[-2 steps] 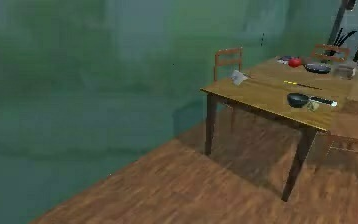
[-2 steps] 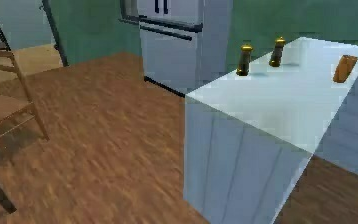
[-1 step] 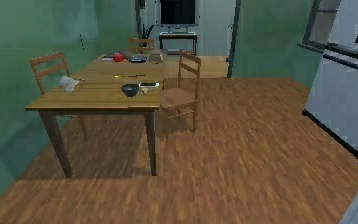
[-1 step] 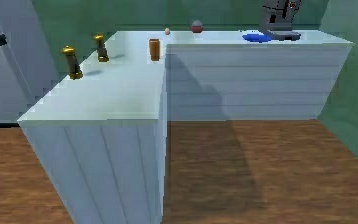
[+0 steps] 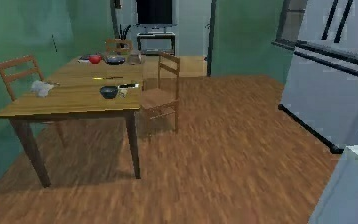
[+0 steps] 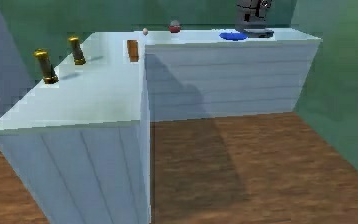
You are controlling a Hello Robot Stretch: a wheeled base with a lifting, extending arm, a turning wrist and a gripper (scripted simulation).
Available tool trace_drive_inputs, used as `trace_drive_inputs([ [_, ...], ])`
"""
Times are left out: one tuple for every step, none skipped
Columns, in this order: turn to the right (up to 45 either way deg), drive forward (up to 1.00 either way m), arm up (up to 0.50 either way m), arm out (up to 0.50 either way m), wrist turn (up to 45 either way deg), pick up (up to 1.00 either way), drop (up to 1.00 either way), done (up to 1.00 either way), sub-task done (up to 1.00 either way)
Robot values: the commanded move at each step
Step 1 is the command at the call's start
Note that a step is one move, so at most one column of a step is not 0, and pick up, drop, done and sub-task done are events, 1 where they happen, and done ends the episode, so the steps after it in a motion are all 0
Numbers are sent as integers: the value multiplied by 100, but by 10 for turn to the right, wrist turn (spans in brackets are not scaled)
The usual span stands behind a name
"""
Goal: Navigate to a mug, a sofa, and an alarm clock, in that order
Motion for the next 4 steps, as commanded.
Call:
trace_drive_inputs([
  [0,90,0,0,0,0,0,0,0],
  [330,0,0,0,0,0,0,0,0],
  [0,100,0,0,0,0,0,0,0],
  [60,0,0,0,0,0,0,0,0],
])
